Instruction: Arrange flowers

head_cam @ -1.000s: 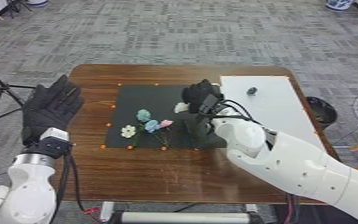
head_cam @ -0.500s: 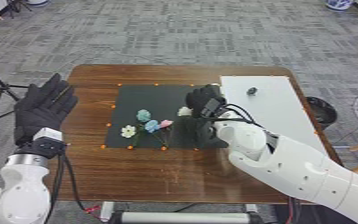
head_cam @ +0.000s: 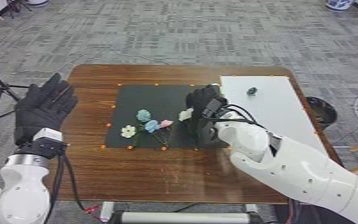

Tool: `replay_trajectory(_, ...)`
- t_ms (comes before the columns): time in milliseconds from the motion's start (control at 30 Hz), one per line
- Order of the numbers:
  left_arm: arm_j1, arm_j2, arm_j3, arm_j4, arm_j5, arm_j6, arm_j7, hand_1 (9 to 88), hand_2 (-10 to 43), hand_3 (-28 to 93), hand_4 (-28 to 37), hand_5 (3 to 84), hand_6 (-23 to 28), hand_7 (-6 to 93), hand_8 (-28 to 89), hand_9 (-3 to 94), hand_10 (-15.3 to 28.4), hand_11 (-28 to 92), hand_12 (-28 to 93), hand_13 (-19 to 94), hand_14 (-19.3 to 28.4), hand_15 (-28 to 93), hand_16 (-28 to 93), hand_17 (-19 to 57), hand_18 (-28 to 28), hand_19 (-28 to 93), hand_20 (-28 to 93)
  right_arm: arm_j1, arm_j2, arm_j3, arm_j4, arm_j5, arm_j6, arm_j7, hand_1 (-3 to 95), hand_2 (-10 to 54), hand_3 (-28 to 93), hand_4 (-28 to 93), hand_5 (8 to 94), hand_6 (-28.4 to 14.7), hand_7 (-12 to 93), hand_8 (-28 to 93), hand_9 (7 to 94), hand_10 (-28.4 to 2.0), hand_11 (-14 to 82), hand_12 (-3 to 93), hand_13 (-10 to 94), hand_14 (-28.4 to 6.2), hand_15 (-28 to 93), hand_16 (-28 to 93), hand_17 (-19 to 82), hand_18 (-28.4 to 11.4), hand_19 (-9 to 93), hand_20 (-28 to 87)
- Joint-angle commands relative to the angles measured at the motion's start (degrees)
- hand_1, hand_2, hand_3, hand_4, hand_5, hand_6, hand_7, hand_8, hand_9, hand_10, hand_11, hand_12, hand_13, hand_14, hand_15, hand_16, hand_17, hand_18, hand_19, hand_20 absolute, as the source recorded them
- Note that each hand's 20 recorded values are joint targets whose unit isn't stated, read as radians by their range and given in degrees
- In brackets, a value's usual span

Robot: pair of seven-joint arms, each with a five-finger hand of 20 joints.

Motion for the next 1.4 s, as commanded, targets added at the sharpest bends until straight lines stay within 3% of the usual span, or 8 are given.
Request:
replay_trajectory(33, 0.8, -0.37, -0.15, -0.02, -0.12, -0.18, -0.27, 26.8, 18.5, 69, -28.3, 38.9, 9.0, 6.2, -7, 27.7, 15.0, 17, 8, 19, 14.3, 18, -2, -9.0, 12.7, 30, 8, -2.3, 2.2, 3.7, -3.4, 0.3, -1.5, 0.4, 48.8, -9.5, 80, -28, 60.4, 1.9, 24, -16, 60.3, -8.8, 14.9, 15.9, 56, -7.1, 35, 21, 26, -15.9, 58, 20)
replay_trajectory(333, 0.9, -0.61, 0.0, -0.33, 0.0, -0.18, 0.34, 26.8, 18.1, 69, -28.3, 38.0, 9.0, 6.7, -7, 27.8, 15.2, 18, 8, 19, 14.7, 19, -3, -8.9, 12.9, 31, 8, -4.5, 1.5, 17.6, -1.2, 4.3, -12.0, 6.5, 45.2, -9.5, 80, -28, 51.2, -0.8, 16, -13, 52.7, -11.8, 9.8, 14.9, 49, -10.1, 32, 19, 23, -17.1, 59, 19)
replay_trajectory(633, 0.8, -0.69, 0.12, -0.44, -0.44, 0.02, 0.71, 26.9, 18.1, 69, -28.3, 38.4, 9.0, 6.8, -7, 27.9, 14.9, 17, 8, 19, 14.3, 18, -3, -8.9, 13.0, 31, 8, 0.4, 1.1, 17.9, 6.2, 14.1, -17.3, 12.6, 42.2, -9.5, 82, -28, 41.7, -4.5, 12, -10, 38.2, -15.9, 6.1, 14.6, 25, -15.8, 20, 11, 15, -15.7, 47, 10)
replay_trajectory(767, 0.5, -0.67, 0.31, -0.26, -0.41, 0.15, 0.8, 26.8, 18.2, 69, -28.3, 38.5, 8.9, 6.8, -7, 28.0, 14.8, 17, 8, 19, 14.3, 18, -3, -8.8, 13.0, 31, 8, 1.3, 1.1, 16.5, 8.0, 13.8, -17.9, 12.9, 43.1, -9.5, 82, -28, 39.5, -5.7, 10, -9, 34.5, -15.8, 5.7, 13.0, 22, -15.6, 20, 7, 14, -15.6, 47, 8)
replay_trajectory(933, 0.4, -0.84, 0.87, -0.36, -0.85, 1.43, 0.96, 26.8, 18.2, 69, -28.3, 38.4, 8.9, 6.8, -7, 28.1, 14.7, 17, 8, 20, 14.2, 18, -3, -8.8, 13.0, 31, 8, 4.0, -1.2, 15.2, 12.7, 18.6, -25.9, 14.1, 43.4, -9.5, 82, -28, 37.4, -6.3, 9, -9, 31.9, -16.8, 4.8, 12.1, 21, -15.7, 20, 5, 14, -15.6, 47, 7)
replay_trajectory(1100, -0.4, -0.75, 1.46, 0.0, -0.72, 1.09, 0.69, 26.7, 18.3, 69, -28.3, 34.2, 8.3, 7.0, -7, 27.9, 14.8, 17, 9, 20, 14.4, 18, -3, -8.7, 13.0, 31, 8, 3.8, -1.3, 14.4, 14.8, 18.1, -25.5, 14.9, 45.3, -9.5, 83, -28, 35.6, -6.8, 8, -8, 30.5, -18.4, 4.6, 12.7, 22, -15.9, 22, 5, 14, -15.5, 48, 7)
replay_trajectory(1200, -0.3, -0.86, 1.24, -0.09, -0.59, 0.85, 0.47, 26.7, 18.3, 69, -28.3, 33.1, 8.3, 7.1, -7, 27.8, 14.9, 17, 9, 20, 14.4, 18, -3, -8.7, 13.1, 31, 8, 3.1, -0.2, 11.9, 15.3, 16.7, -18.7, 15.2, 46.3, -9.5, 83, -28, 36.8, -6.7, 9, -8, 33.0, -18.2, 6.6, 13.0, 27, -15.0, 26, 7, 17, -15.8, 53, 9)
replay_trajectory(1400, 0.0, -0.9, 0.91, -0.2, -0.62, 0.61, 0.24, 26.7, 18.4, 69, -28.3, 34.3, 8.5, 7.5, -7, 27.8, 14.9, 17, 9, 20, 14.5, 18, -2, -8.6, 13.1, 31, 8, 1.8, 0.7, 9.6, 15.3, 13.4, -12.2, 17.1, 51.2, -9.5, 83, -28, 47.1, -2.6, 15, -12, 52.8, -13.0, 18.3, 16.7, 49, -9.8, 43, 14, 24, -17.4, 68, 17)
